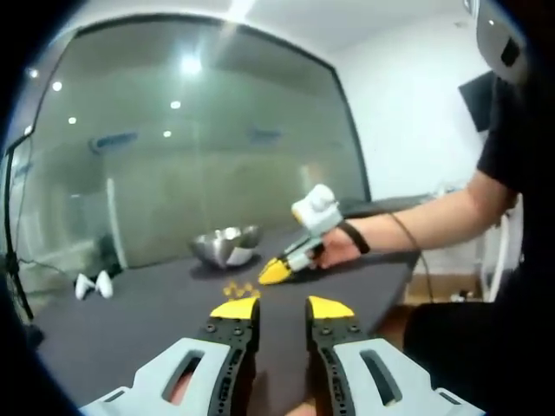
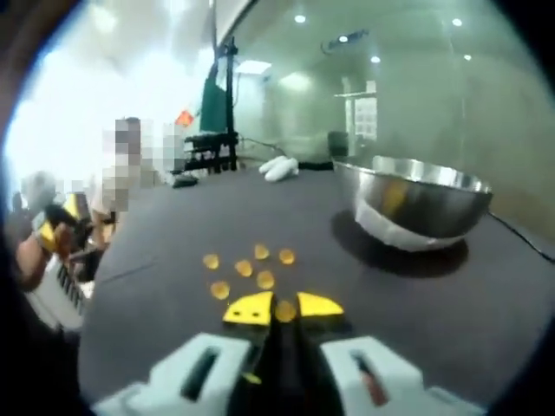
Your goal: Pick up the QQ candy scattered on the table and place it into the stainless steel bowl on the table
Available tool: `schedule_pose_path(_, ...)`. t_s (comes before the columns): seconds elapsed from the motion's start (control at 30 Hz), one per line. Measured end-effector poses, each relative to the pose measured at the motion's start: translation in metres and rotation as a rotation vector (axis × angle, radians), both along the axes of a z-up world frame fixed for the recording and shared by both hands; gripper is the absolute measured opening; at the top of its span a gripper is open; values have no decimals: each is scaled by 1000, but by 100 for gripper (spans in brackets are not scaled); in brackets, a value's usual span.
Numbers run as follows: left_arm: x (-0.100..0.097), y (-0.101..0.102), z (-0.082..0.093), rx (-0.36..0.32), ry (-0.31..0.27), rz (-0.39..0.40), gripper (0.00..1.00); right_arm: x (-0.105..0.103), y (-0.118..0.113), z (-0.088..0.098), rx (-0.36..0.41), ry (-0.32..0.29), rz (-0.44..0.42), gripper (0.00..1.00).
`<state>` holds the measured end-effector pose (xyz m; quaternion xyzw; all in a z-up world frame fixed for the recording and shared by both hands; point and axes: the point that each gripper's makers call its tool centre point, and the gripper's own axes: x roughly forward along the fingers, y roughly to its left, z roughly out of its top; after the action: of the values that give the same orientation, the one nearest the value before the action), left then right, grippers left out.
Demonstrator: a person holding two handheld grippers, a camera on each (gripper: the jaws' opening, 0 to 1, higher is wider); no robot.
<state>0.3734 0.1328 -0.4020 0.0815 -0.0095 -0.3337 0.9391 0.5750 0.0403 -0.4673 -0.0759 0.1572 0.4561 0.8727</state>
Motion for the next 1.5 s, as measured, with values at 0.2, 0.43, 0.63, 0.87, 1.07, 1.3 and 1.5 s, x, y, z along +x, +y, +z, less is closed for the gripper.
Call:
schedule_pose_path(0.2,0,-2,-1,0,3,-8,23,5,-11,36,41,-78,-53,10)
schedule_pose_path(0.43,1,-2,-2,4,2,-19,23,27,-18,69,51,-168,-103,10)
schedule_pose_path(0.63,3,4,5,0,-6,-15,23,65,-27,100,83,-191,-186,10)
schedule_pose_path(0.87,1,0,6,2,-9,-21,23,116,-22,121,44,-230,-239,10)
schedule_pose_path(1.07,0,4,2,19,3,-13,23,146,-19,115,32,-185,-243,10)
schedule_pose_path(1.3,1,16,7,18,1,13,23,154,-24,104,32,-160,-259,10)
schedule_pose_path(1.5,2,16,4,21,8,17,23,152,-26,111,39,-167,-262,21)
